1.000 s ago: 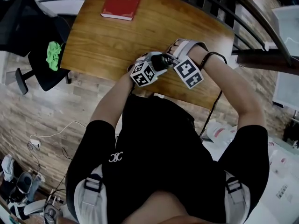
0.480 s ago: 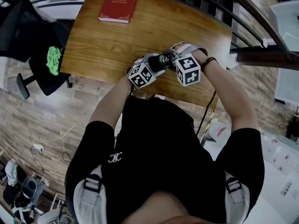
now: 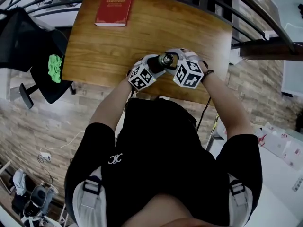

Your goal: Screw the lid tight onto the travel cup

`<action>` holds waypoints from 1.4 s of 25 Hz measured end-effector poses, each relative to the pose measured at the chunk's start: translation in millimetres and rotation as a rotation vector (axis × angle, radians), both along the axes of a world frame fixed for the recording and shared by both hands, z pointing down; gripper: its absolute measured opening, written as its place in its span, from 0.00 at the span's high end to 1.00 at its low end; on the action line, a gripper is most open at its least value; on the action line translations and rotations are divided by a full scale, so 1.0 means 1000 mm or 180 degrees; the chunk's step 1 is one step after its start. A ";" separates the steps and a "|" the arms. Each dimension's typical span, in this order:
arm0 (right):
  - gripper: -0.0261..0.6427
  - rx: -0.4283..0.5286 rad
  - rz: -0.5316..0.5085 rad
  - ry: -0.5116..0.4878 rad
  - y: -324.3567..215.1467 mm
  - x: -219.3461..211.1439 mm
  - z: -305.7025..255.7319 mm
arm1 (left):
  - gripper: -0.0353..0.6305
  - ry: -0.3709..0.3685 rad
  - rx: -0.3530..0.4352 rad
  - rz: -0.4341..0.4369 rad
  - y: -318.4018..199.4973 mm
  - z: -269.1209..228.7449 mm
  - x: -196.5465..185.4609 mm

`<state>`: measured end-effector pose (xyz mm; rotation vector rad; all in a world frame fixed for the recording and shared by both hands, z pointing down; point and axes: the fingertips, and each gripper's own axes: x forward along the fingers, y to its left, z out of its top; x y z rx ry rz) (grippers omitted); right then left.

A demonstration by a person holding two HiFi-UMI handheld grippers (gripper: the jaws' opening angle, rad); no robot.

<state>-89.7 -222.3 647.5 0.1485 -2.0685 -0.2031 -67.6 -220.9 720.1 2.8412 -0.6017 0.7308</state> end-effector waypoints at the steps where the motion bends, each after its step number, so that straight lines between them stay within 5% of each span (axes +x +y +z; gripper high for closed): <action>1: 0.57 0.0006 0.0137 -0.0048 -0.001 0.000 0.000 | 0.40 0.0003 0.0000 0.0005 0.000 0.000 0.000; 22: 0.57 0.0332 0.2143 -0.1186 -0.012 0.007 -0.009 | 0.40 0.0119 -0.0068 -0.0059 0.000 0.001 -0.001; 32: 0.57 0.0316 0.2747 -0.1402 -0.014 0.012 -0.015 | 0.40 0.0155 -0.0064 -0.0102 0.000 0.002 0.000; 35: 0.57 0.0049 0.3052 -0.1716 -0.018 0.016 -0.021 | 0.40 0.0169 -0.0064 -0.0111 0.000 0.002 0.000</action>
